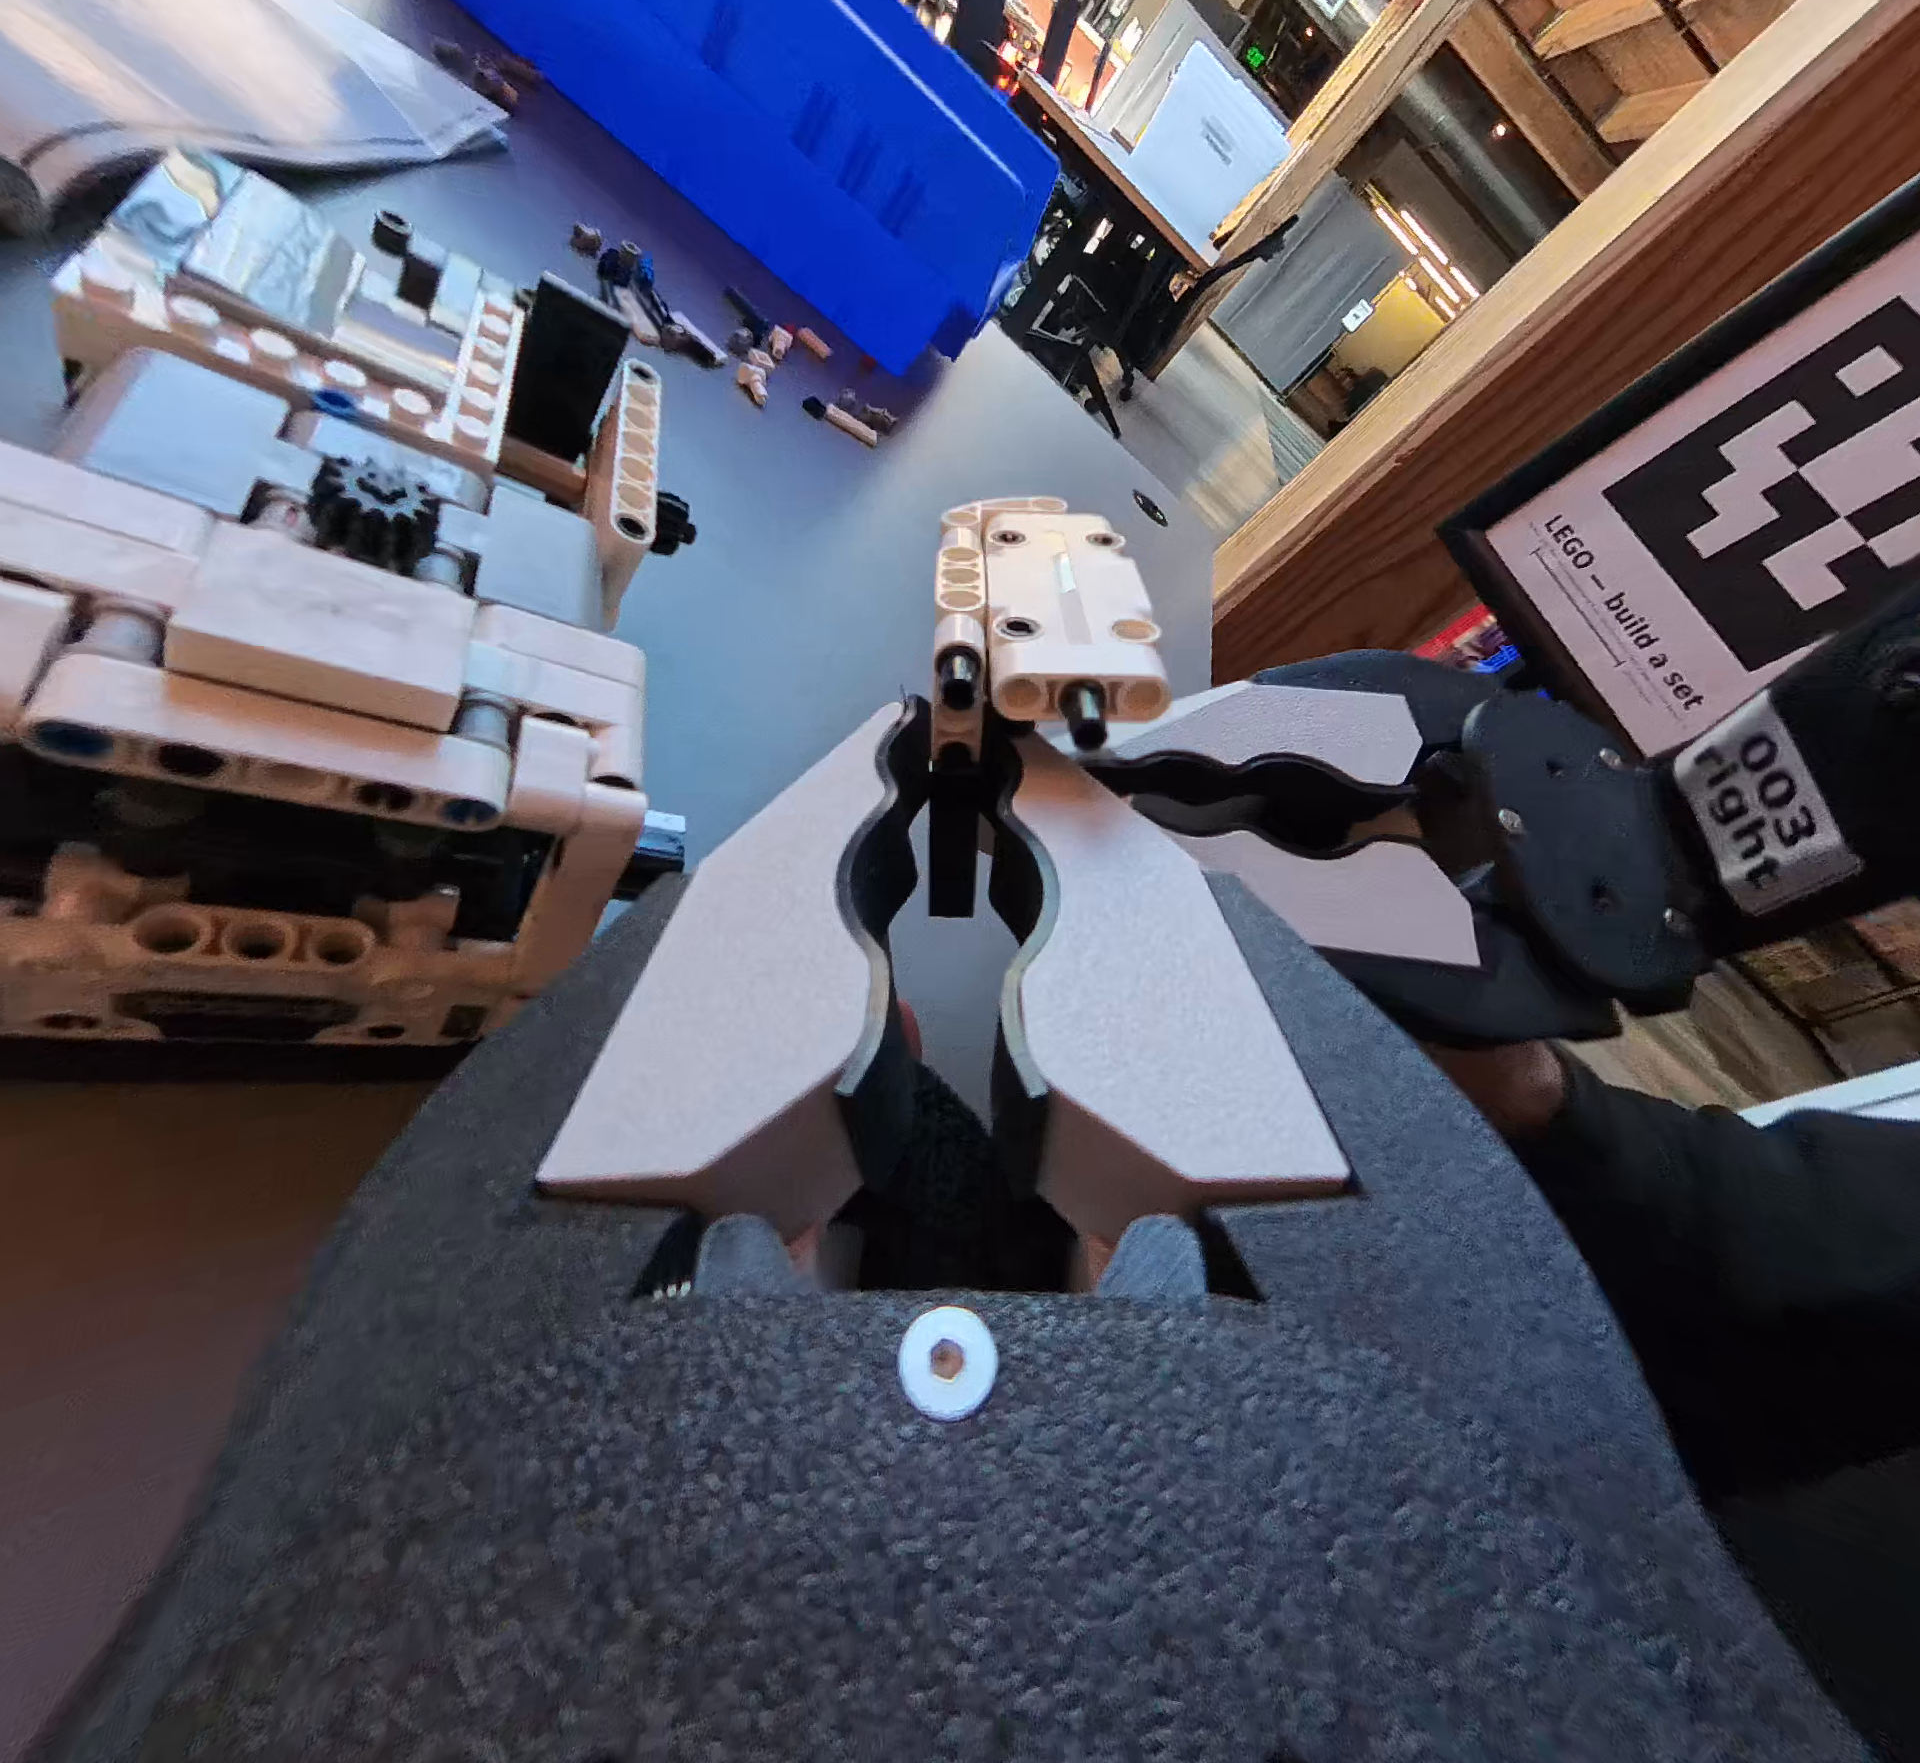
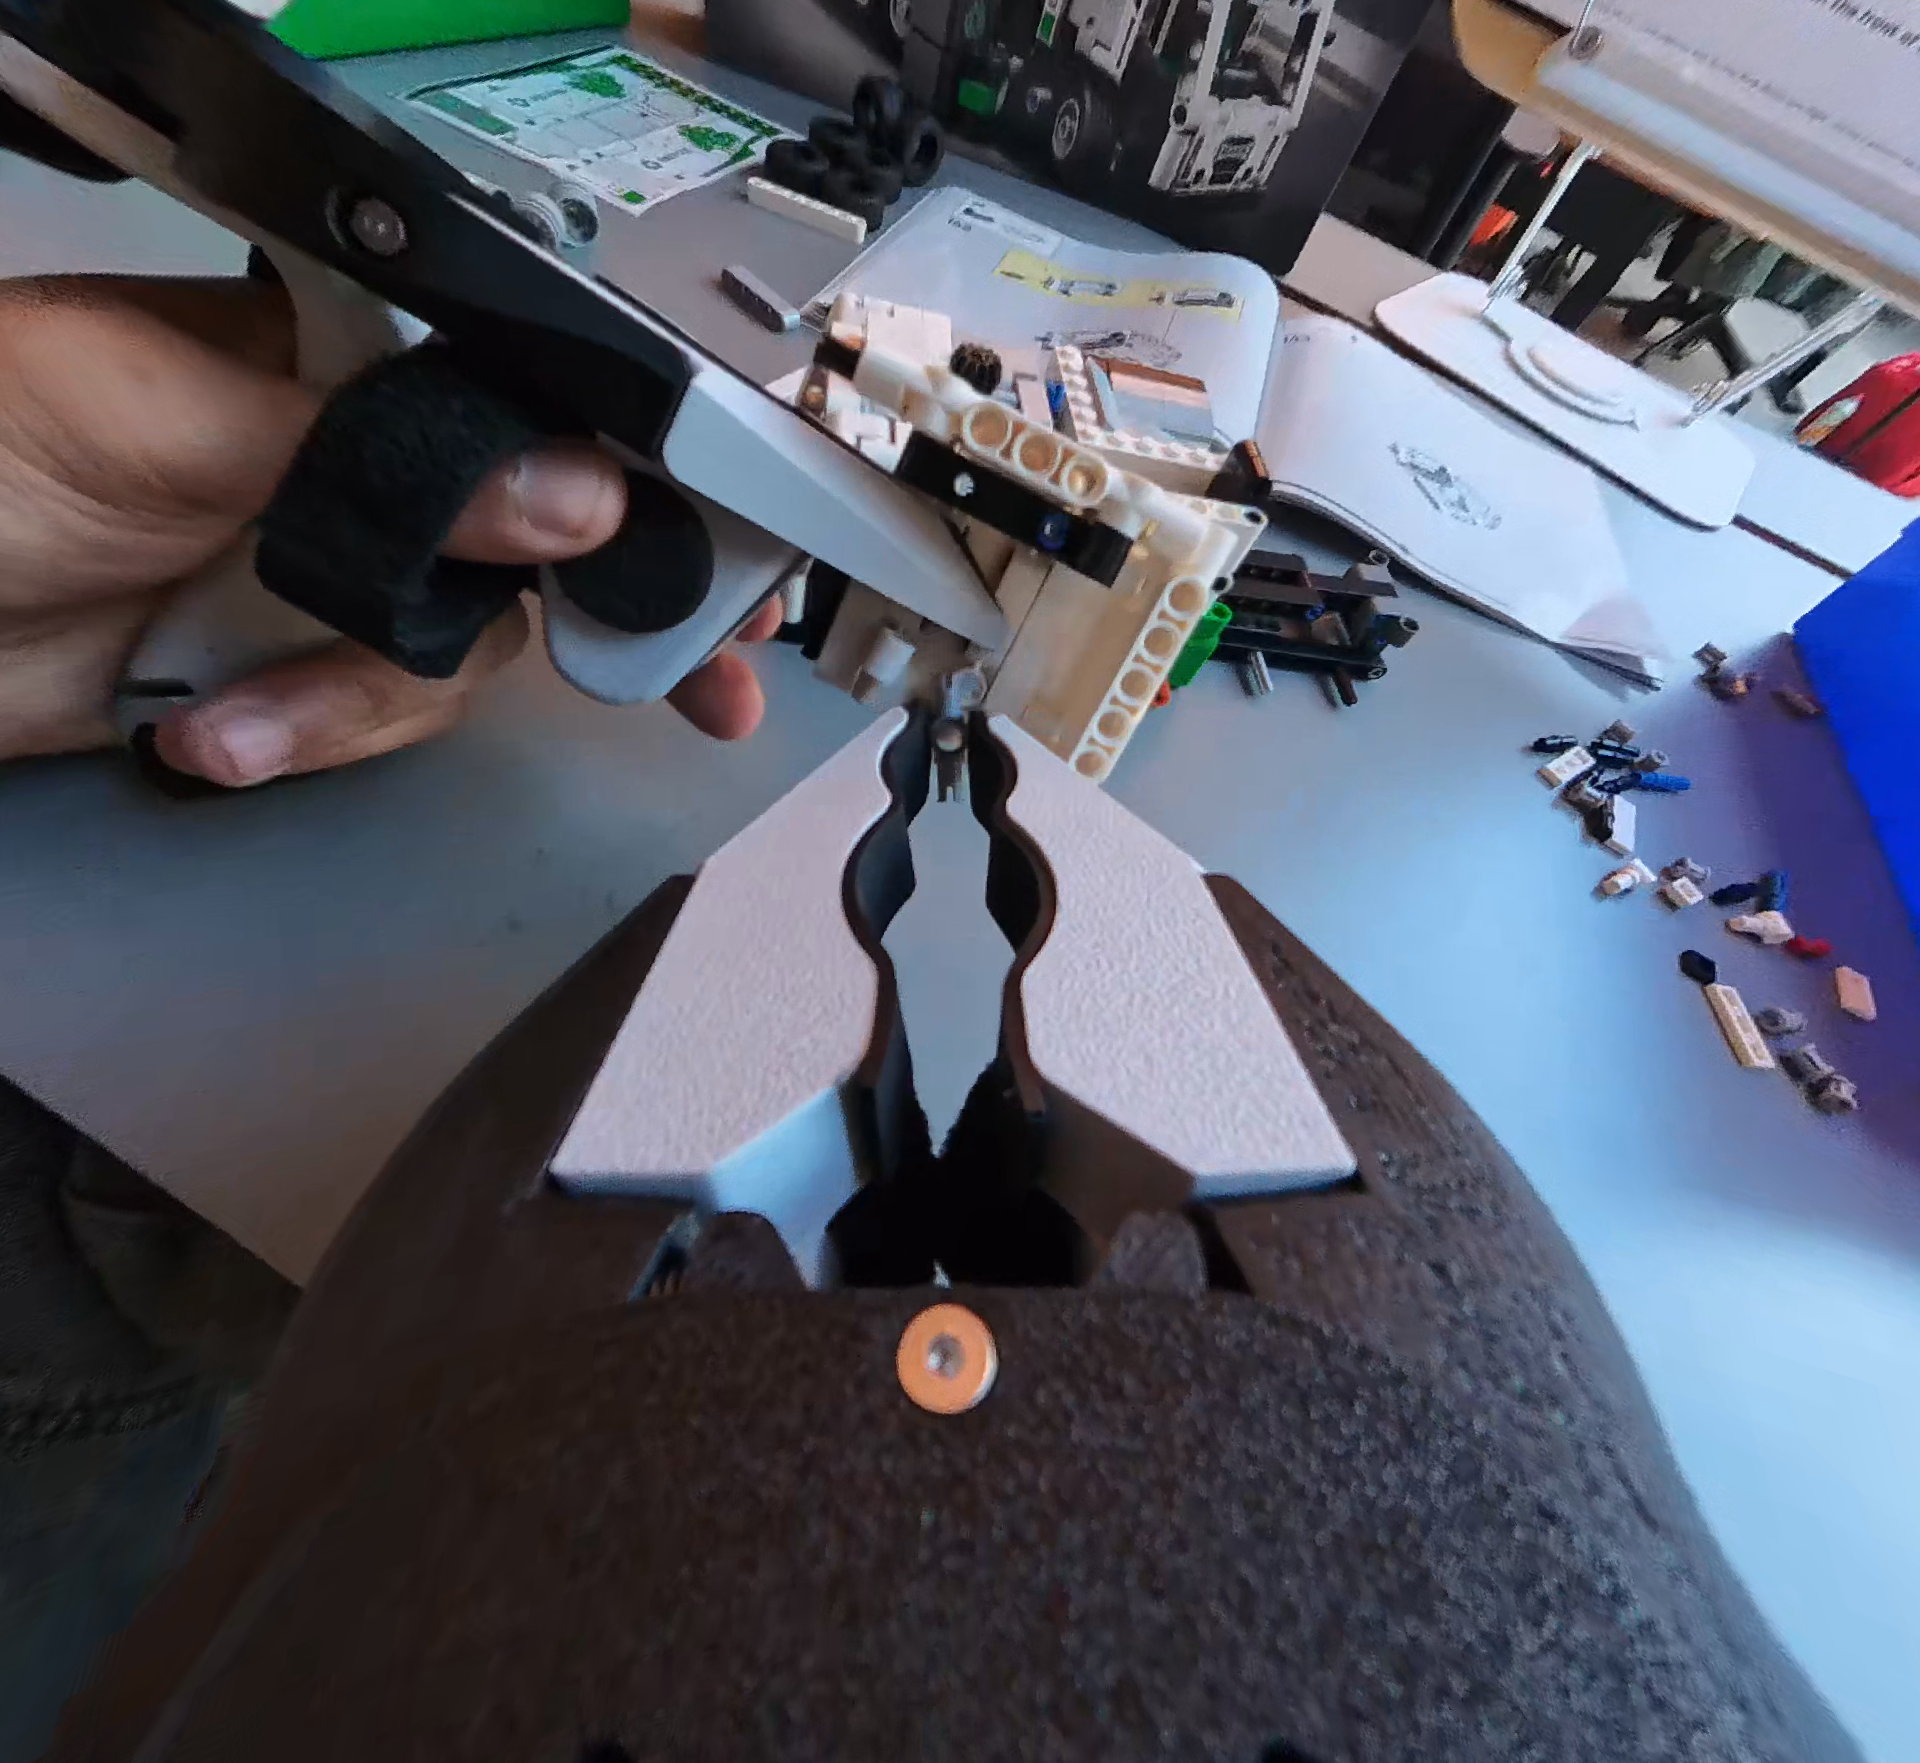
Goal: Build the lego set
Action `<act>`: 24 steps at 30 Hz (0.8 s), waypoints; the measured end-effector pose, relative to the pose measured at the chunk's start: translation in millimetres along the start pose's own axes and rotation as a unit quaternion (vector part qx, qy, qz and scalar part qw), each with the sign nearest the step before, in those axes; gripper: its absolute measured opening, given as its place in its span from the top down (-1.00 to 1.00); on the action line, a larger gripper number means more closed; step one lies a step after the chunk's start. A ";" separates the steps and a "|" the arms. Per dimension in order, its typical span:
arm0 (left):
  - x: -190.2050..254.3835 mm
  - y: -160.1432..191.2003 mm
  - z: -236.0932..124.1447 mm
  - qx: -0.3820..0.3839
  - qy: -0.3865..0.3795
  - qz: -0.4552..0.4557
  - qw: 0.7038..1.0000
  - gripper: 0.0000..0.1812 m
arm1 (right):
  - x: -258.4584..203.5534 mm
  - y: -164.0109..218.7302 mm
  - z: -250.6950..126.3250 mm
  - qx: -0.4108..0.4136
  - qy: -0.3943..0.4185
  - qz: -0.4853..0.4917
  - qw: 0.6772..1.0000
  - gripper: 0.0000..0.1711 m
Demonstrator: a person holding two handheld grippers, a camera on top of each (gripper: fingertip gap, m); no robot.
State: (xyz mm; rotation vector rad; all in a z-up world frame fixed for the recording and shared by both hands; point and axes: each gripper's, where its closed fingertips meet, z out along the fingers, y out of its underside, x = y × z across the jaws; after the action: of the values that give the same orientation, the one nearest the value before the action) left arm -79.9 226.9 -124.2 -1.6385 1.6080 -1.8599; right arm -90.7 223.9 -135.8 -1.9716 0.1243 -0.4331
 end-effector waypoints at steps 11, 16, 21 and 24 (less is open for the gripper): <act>13.5 -1.4 -0.3 0.006 -0.050 0.181 0.982 0.92 | 3.0 -0.7 -9.3 -0.063 -0.011 0.059 0.996 0.93; 11.6 -2.0 -1.0 0.005 -0.072 0.227 0.971 0.92 | 2.7 -1.9 -6.2 -0.068 -0.003 0.073 0.995 0.93; 13.4 -3.1 -2.0 0.013 -0.096 0.260 0.961 0.91 | 3.0 -3.7 -4.5 -0.078 0.017 0.069 0.994 0.93; 17.0 -4.3 -3.5 0.019 -0.106 0.284 0.953 0.92 | 2.8 -3.9 -3.9 -0.082 0.034 0.053 0.995 0.94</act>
State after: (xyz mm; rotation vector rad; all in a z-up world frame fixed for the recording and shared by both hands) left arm -87.0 218.5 -110.2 -1.1402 1.6980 -1.3628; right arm -89.9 221.4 -130.2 -2.1001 0.3157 -0.4330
